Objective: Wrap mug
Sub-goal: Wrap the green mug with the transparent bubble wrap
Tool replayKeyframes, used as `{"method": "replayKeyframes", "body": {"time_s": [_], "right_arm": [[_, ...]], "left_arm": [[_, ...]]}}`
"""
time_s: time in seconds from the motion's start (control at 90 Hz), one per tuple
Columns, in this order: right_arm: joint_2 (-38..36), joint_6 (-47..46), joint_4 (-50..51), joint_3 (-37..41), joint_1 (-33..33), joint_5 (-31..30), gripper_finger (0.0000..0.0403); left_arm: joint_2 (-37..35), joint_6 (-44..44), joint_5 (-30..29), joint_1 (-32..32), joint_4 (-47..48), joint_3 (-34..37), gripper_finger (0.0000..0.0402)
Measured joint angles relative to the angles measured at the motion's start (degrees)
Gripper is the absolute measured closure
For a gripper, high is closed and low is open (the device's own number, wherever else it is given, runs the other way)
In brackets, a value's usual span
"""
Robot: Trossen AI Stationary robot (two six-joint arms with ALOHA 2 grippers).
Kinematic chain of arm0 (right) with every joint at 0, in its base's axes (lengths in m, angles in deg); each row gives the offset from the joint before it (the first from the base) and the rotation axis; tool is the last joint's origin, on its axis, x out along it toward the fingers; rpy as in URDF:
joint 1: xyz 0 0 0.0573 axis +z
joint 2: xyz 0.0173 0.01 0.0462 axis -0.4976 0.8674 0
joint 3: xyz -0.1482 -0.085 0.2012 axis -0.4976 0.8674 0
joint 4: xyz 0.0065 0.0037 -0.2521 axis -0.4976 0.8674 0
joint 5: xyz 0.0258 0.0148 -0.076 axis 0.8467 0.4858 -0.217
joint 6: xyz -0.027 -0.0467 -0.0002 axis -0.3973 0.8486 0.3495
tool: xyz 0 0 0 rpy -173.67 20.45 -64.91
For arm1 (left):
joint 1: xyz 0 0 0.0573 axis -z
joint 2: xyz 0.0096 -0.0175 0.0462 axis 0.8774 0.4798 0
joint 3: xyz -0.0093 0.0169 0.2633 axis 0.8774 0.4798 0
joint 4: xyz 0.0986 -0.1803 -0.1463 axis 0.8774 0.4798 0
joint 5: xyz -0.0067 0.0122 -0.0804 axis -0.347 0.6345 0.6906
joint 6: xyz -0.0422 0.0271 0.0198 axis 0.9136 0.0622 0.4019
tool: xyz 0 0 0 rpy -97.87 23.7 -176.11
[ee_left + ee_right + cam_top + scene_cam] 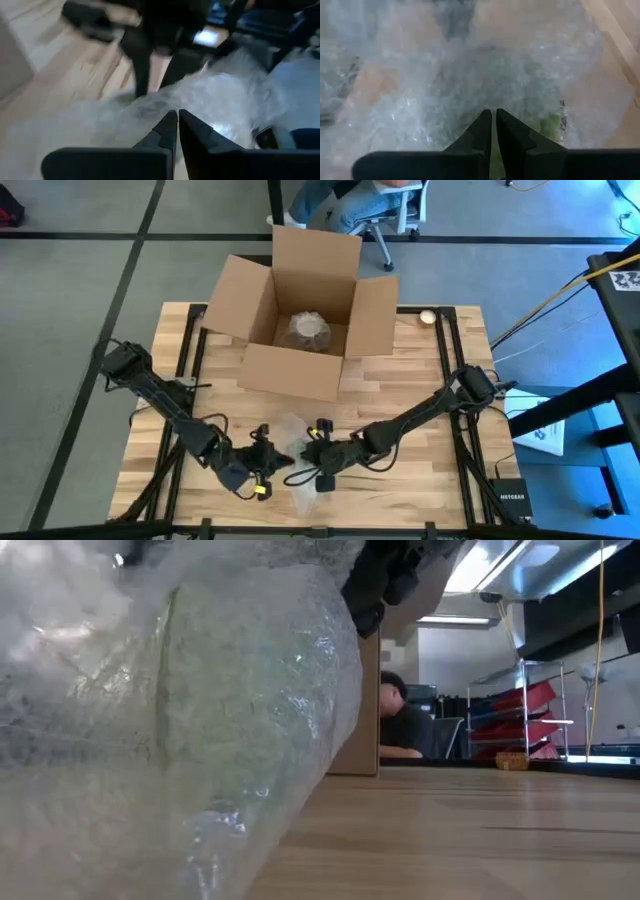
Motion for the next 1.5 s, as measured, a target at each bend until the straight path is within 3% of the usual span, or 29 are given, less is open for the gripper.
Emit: {"method": "replayKeyframes", "body": {"time_s": [0.233, 0.567, 0.689, 1.244, 1.5], "right_arm": [[0.1, 0.04, 3.06, -1.83, 0.0, 0.04, 0.0388], [0.15, 0.17, 28.9, -17.13, 0.09, -0.42, 0.0388], [-0.07, 1.53, 28.23, -19.99, 0.11, -0.35, 0.0388], [8.28, 1.29, 26.35, -19.25, -1.44, 3.27, 0.0389], [8.28, 1.4, 27.56, -19.1, -1.42, 4.17, 0.0389]], "left_arm": [[3.57, 0.2, 9.21, -5.79, 1.69, 0.52, 0.0402], [5.27, 1.14, 10.88, -6.88, 1.26, 0.39, 0.0402], [5.27, 1.1, 10.84, -6.85, 1.23, 0.39, 0.0402], [4.26, -1.8, 11.21, -6.02, 2.57, -1.36, 0.0402], [-1.94, -1.68, 10.85, -4.27, 5.08, -1.77, 0.0402]]}}
